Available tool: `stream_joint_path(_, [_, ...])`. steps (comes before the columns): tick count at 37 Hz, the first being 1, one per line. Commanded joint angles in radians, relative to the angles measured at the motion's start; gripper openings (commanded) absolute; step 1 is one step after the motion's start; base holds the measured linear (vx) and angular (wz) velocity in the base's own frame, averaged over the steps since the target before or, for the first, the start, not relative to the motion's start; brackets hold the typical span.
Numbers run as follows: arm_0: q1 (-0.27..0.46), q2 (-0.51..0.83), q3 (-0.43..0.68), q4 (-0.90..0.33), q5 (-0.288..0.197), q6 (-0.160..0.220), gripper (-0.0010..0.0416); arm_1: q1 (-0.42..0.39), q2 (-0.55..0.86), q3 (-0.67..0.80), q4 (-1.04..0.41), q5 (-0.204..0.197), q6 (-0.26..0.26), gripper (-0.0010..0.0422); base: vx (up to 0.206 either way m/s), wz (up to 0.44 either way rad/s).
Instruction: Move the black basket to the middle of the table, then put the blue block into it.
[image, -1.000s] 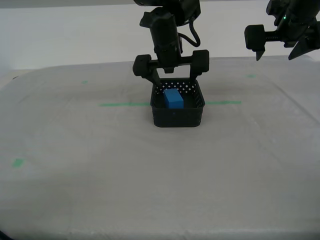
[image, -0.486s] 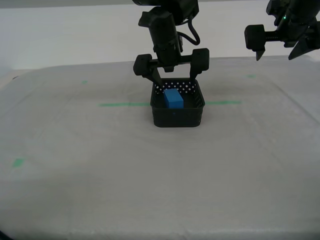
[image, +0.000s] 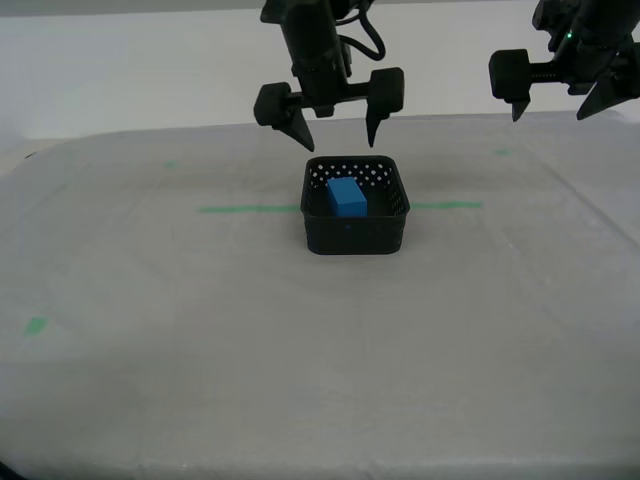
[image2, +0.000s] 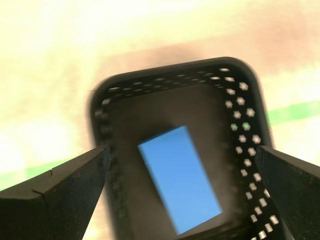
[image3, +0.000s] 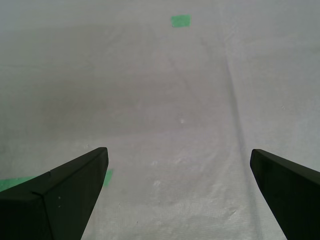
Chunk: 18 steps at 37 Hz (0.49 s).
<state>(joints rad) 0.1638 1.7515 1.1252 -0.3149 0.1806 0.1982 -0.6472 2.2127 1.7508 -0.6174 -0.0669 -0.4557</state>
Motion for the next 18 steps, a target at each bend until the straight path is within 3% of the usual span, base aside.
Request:
stream_joint_path(1, [0.0, -0.001, 0.0, 0.001, 0.002, 0.0, 0.0399, 0.018, -0.019, 0.001, -0.035, -0.026, 0.005, 0.0401, 0.0, 0.0])
stream_joint_path(5, [0.0, -0.001, 0.0, 0.001, 0.002, 0.0, 0.0399, 0.037, -0.039, 0.001, -0.071, -0.055, 0.011, 0.0401, 0.0, 0.0])
stream_joint_path(18, [0.0, -0.001, 0.0, 0.001, 0.002, 0.001, 0.0399, 0.122, -0.1, 0.001, -0.125, -0.056, 0.058, 0.0401, 0.0, 0.0])
